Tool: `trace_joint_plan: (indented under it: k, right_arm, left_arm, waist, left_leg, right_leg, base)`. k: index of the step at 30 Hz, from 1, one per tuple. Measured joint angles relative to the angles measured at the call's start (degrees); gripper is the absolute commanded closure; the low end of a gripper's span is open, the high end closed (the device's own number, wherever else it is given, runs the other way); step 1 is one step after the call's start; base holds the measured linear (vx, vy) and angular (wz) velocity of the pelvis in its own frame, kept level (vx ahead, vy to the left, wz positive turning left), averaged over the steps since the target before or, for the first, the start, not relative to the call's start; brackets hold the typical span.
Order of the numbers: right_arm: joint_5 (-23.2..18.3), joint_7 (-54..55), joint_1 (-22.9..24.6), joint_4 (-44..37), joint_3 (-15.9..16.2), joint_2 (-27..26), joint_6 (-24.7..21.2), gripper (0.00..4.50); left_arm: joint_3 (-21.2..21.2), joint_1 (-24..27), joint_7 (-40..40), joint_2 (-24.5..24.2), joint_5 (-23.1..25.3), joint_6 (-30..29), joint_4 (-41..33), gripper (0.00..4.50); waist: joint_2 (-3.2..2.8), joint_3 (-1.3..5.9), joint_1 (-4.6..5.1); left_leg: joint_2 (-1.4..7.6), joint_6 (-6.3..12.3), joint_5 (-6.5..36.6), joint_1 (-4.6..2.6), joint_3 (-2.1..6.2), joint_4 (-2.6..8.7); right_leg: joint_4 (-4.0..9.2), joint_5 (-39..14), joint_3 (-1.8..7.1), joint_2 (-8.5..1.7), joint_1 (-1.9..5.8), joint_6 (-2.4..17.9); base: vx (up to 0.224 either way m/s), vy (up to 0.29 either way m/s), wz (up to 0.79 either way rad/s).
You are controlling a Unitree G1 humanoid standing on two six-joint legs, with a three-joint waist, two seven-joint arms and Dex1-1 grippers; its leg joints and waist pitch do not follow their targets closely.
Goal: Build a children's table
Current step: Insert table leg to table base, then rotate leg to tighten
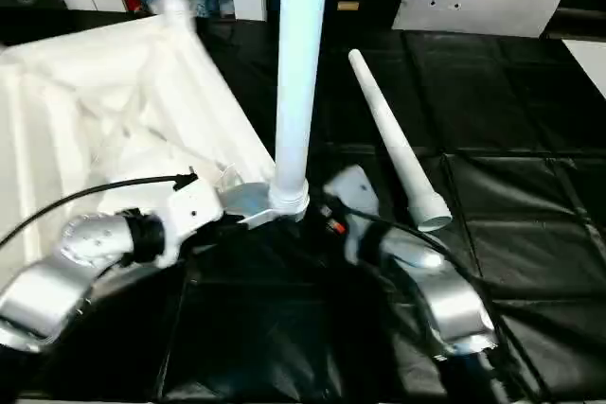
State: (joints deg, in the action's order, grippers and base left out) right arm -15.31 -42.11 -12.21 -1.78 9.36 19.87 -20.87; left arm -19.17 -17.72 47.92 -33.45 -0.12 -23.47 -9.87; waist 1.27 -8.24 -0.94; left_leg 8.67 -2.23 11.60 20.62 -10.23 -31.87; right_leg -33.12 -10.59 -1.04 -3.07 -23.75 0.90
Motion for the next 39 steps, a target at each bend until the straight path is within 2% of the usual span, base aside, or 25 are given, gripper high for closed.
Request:
trace_joint_plan:
  k: [5,10,12,16,22,23,27,29,39]
  right_arm:
    - [-1.44,-5.31,0.62,-1.19,-1.51,4.7,1.45,0.04]
    - [-1.28,-10.76,0.07,-2.18,-1.06,8.75,3.94,0.04]
    - [-1.29,-12.57,-1.05,-2.05,-0.42,9.11,4.61,0.04]
    - [-1.03,-16.17,-2.8,-1.46,1.75,9.65,5.96,0.04]
    - [-0.48,-17.46,-4.77,2.51,2.68,8.62,6.81,0.2]
    - [-0.3,-17.49,-5.21,2.96,2.82,8.32,7.12,0.48]
    - [0.08,-18.18,-6.34,4.08,3.62,7.65,8.06,0.64]
    - [0.07,-18.32,-6.52,4.4,3.7,7.56,8.25,0.95]
    - [-0.14,-20.16,-6.67,4.9,4.33,7.18,8.76,1.72]
  left_arm:
    - [-0.28,-1.09,4.15,-2.28,-0.22,7.91,4.67,4.5]
    - [-0.21,-1.99,9.08,-4.59,-2.69,12.76,8.46,4.5]
    - [-0.24,-2.24,10.59,-4.97,-3.06,13.76,9.26,4.5]
    - [-0.98,-2.65,12.96,-5.23,-3.51,15.05,10.02,4.5]
    - [-1.83,-2.62,15.21,-5.79,-4.33,15.32,9.61,4.5]
    - [-1.94,-2.53,15.5,-5.86,-4.54,15.36,9.49,4.5]
    - [-2.27,-2.06,16.14,-5.92,-4.7,15.36,8.53,4.5]
    - [-2.27,-2.06,16.17,-5.96,-4.69,15.36,8.51,4.5]
    - [-2.36,-2.05,16.33,-6.12,-4.66,15.39,8.41,4.5]
  waist:
    - [-0.17,-0.05,0.02]
    - [-0.2,-0.03,-0.11]
    - [-0.21,-0.03,-0.22]
    - [-0.21,-0.03,-1.09]
    - [-0.2,-0.03,-1.16]
    - [-0.2,-0.03,-1.16]
    - [-0.2,-0.03,-1.38]
    - [-0.2,-0.03,-1.32]
    - [-0.19,-0.02,-1.25]
  left_leg:
    - [0.01,0.02,-0.01,-0.02,-0.02,-0.12]
    - [0.06,0.03,-0.01,-0.09,-0.04,-0.33]
    - [0.07,0.03,-0.01,-0.09,-0.04,-0.49]
    - [0.07,0.03,-0.01,-0.11,-0.06,-0.81]
    - [0.07,0.03,-0.01,-0.1,-0.13,-0.99]
    - [0.07,0.03,-0.01,-0.1,-0.13,-0.99]
    - [0.07,0.05,-0.01,-0.08,-0.13,-0.99]
    - [0.07,0.05,-0.01,-0.06,-0.14,-1.01]
    - [0.07,0.06,-0.01,-0.07,-0.14,-1.01]
  right_leg:
    - [-0.11,0.04,0.0,-0.01,0.01,0.06]
    - [-0.36,0.02,-0.01,-0.01,0.03,0.07]
    - [-0.51,0.02,0.0,-0.01,0.02,0.08]
    - [-0.88,0.0,0.0,-0.09,0.04,0.11]
    - [-0.97,0.03,0.01,-0.16,0.11,0.14]
    - [-0.98,0.02,0.02,-0.16,0.11,0.14]
    - [-0.98,0.02,0.01,-0.16,0.1,0.14]
    - [-0.99,0.02,0.02,-0.16,0.1,0.14]
    - [-1.0,0.02,0.01,-0.16,0.1,0.14]
  base:
    - [0.0,0.0,0.0]
    - [0.0,0.0,0.0]
    - [0.0,0.0,0.0]
    - [0.0,0.0,0.0]
    - [0.0,0.0,0.0]
    - [0.0,0.0,0.0]
    - [0.0,0.0,0.0]
    - [0.0,0.0,0.0]
    - [0.0,0.0,0.0]
